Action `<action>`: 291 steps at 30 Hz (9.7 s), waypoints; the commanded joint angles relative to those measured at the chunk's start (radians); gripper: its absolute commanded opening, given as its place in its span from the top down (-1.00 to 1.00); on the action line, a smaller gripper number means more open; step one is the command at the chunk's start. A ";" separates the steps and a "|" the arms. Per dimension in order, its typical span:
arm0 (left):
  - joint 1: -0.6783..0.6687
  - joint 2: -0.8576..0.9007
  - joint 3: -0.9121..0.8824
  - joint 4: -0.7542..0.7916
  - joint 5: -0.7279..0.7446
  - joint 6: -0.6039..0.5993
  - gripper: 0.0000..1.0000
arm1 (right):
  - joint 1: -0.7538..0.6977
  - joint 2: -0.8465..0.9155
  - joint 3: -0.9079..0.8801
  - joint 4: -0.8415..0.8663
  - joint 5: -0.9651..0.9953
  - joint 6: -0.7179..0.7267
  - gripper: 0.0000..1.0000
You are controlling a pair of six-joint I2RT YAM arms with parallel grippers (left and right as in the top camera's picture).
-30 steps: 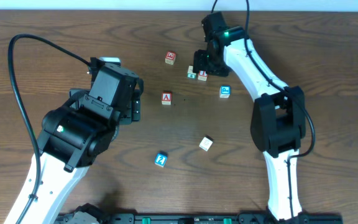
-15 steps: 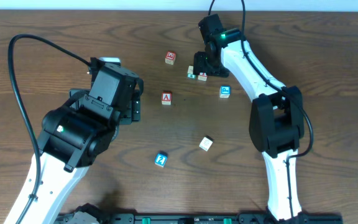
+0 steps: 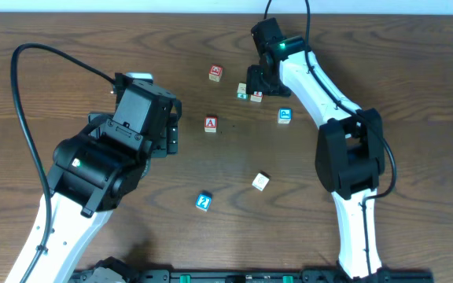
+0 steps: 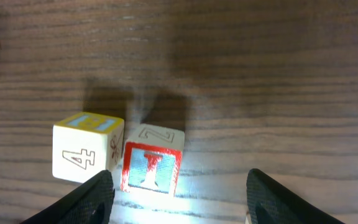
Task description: Spell out Ai2
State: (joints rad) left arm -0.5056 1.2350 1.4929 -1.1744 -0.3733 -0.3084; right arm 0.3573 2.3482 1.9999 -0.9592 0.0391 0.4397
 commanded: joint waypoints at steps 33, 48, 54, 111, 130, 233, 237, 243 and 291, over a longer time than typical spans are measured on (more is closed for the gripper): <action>0.003 0.003 0.017 -0.005 0.001 0.017 -0.91 | 0.004 0.011 -0.110 0.102 -0.002 -0.055 0.40; 0.003 0.003 0.017 -0.032 0.000 0.017 -0.91 | 0.003 -0.104 -0.109 0.039 0.018 -0.037 0.67; -0.002 -0.013 0.017 -0.053 0.016 0.018 -0.91 | 0.003 -0.272 -0.109 -0.021 0.066 -0.037 0.71; -0.007 -0.201 0.017 -0.186 0.026 0.018 -0.91 | 0.227 -0.449 -0.563 0.180 0.023 0.254 0.60; -0.007 -0.163 0.017 -0.175 -0.026 0.025 -0.91 | 0.212 -0.284 -0.409 0.163 0.016 0.218 0.57; -0.005 -0.013 -0.083 0.003 -0.100 -0.163 -0.91 | 0.032 -0.390 0.303 -0.510 0.360 0.132 -0.98; -0.005 0.080 -0.183 0.140 0.007 -0.099 -0.91 | -0.006 -0.457 0.303 -0.578 0.363 0.130 -0.99; -0.005 0.270 -0.202 0.244 0.163 -0.080 -0.91 | -0.047 -0.542 0.303 -0.667 0.376 0.128 -0.98; 0.029 0.667 -0.202 0.591 0.268 0.015 0.18 | -0.115 -0.697 0.203 -0.737 0.346 0.045 -0.98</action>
State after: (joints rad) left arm -0.4805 1.8893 1.2903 -0.5739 -0.0216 -0.2920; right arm 0.2497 1.6577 2.2089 -1.6939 0.3775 0.4931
